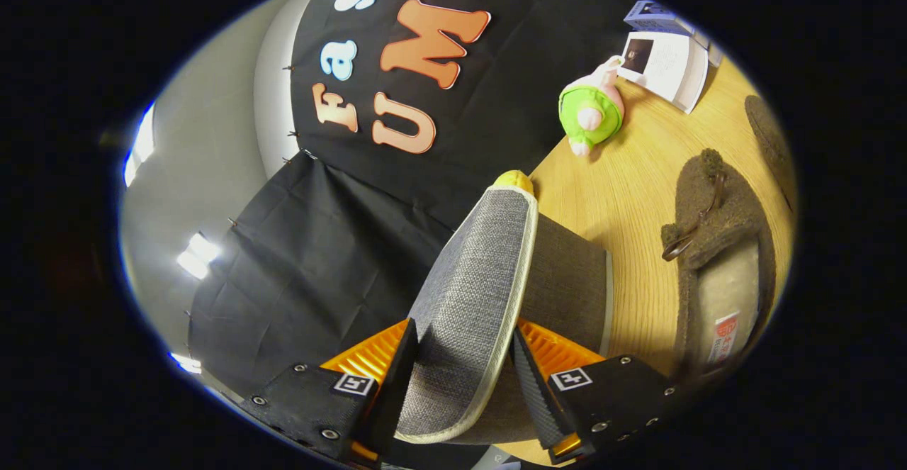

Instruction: Open the storage box then place both shoes into the box .Put the left shoe in first, then the right shoe, with the right side of both shoes facing outward in a uniform manner.

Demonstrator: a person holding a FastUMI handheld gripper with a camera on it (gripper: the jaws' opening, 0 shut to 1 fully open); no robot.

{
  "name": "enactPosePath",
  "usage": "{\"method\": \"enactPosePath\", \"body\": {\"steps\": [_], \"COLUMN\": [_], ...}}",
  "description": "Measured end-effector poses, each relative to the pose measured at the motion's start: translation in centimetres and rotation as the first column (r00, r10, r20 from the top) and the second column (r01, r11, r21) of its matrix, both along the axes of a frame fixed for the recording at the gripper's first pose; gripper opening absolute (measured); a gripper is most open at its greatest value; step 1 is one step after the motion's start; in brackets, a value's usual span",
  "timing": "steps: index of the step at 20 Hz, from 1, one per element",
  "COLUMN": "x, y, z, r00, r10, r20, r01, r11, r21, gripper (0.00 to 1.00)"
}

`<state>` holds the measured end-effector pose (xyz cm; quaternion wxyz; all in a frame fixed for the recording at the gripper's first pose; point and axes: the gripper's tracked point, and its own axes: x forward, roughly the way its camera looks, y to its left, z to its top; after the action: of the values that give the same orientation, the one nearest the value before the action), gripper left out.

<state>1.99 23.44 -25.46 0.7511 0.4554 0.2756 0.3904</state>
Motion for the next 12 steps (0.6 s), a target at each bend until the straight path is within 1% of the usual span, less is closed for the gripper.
{"method": "enactPosePath", "body": {"steps": [1,3,5,6,7,8,10,12], "x": [-0.1,0.3,0.6,0.6,0.7,0.7,0.5,0.2], "y": [-0.2,-0.8,-1.4,-1.3,-1.2,-1.0,-1.1,-0.7], "z": [0.3,1.2,1.6,1.9,1.7,1.7,2.9,4.0], "r00": [1.0,0.999,0.997,0.996,0.995,0.995,0.995,0.996], "r10": [-0.002,-0.016,-0.036,-0.033,-0.04,-0.044,-0.053,-0.057], "r20": [-0.014,-0.03,-0.066,-0.077,-0.088,-0.095,-0.088,-0.066], "r01": [0.002,0.018,0.044,0.042,0.05,0.054,0.062,0.062], "r11": [1.0,0.997,0.993,0.992,0.993,0.993,0.993,0.995], "r21": [0.029,0.081,0.113,0.118,0.109,0.107,0.102,0.082], "gripper": [0.73,0.64,0.4,0.18,0.13,0.09,0.06,0.04]}}
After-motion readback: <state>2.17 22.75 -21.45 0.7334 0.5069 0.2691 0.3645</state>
